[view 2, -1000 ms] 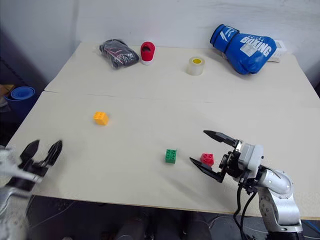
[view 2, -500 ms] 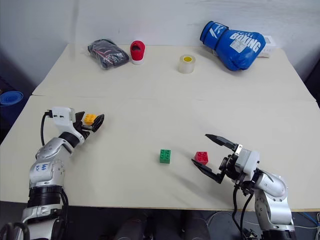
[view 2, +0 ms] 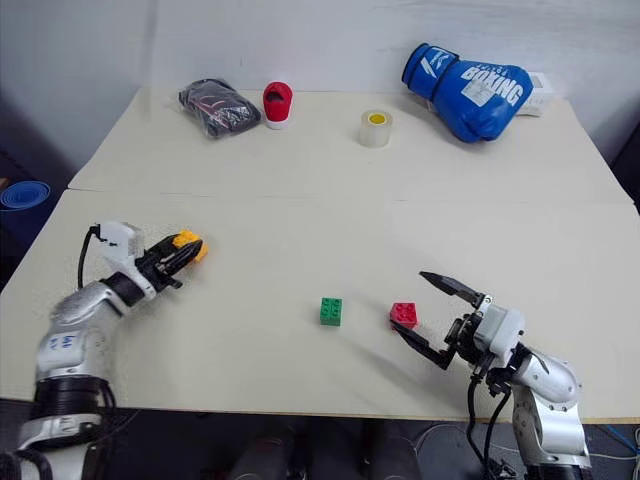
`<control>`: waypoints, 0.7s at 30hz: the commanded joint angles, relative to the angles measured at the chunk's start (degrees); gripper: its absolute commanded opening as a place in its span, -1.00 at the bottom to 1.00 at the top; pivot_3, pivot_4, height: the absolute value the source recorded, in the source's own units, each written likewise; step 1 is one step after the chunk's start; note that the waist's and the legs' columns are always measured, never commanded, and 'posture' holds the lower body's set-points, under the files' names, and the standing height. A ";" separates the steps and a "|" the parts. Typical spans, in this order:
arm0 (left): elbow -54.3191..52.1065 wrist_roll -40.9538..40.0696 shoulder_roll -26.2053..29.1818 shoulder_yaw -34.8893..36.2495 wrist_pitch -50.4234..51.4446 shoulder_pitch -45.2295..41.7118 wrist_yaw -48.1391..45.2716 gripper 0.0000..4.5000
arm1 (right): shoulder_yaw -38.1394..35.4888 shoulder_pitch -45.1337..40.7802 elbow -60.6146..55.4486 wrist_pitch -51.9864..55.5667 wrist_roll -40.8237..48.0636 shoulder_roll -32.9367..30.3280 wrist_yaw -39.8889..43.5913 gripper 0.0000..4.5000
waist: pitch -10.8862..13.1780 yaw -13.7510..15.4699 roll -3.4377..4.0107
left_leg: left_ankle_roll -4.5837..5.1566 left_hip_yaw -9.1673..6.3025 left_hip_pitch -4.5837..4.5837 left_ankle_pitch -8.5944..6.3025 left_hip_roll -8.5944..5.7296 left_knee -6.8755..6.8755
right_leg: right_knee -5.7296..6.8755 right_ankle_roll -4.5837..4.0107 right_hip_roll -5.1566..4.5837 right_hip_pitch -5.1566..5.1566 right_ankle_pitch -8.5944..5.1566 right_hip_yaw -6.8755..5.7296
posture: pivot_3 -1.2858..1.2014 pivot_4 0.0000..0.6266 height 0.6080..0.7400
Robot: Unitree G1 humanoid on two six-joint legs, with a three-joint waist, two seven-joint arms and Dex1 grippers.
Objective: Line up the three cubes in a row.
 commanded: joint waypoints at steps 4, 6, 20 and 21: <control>4.52 0.76 7.72 -9.87 -6.27 -6.26 -30.08 -0.34 | -3.67 1.52 -1.16 1.35 2.65 -3.91 1.49 1.00 | 0.01 0.33 0.03 | 0.01 -0.02 0.00 0.00 -0.03 0.01 | 0.01 -0.01 -0.01 0.01 -0.01 -0.02 | 0.03 -0.52 1.00; 7.00 2.30 7.70 -12.94 -9.69 -8.56 -35.89 -0.34 | -3.76 1.87 -1.46 2.00 3.12 -4.23 1.77 1.00 | 0.01 0.24 0.03 | 0.01 -0.01 -0.02 0.01 -0.04 0.01 | 0.03 -0.01 0.00 0.01 -0.01 -0.02 | 0.03 -0.52 1.00; 21.97 3.14 -0.62 -26.34 -26.10 -15.64 -37.69 -0.34 | -5.88 3.24 -2.46 3.04 3.21 -6.92 3.38 1.00 | 0.01 0.54 0.02 | 0.13 0.01 -0.02 0.06 -0.09 0.07 | 0.10 0.00 -0.03 0.02 0.00 -0.01 | 0.03 -0.52 1.00; 23.30 3.64 -1.49 -26.14 -27.08 -16.35 -37.63 -0.34 | -5.92 3.44 -2.44 2.93 3.10 -6.88 3.36 1.00 | 0.01 0.57 0.02 | 0.13 -0.01 -0.02 0.06 -0.11 0.08 | 0.09 0.01 -0.05 0.04 0.00 -0.03 | 0.03 -0.52 1.00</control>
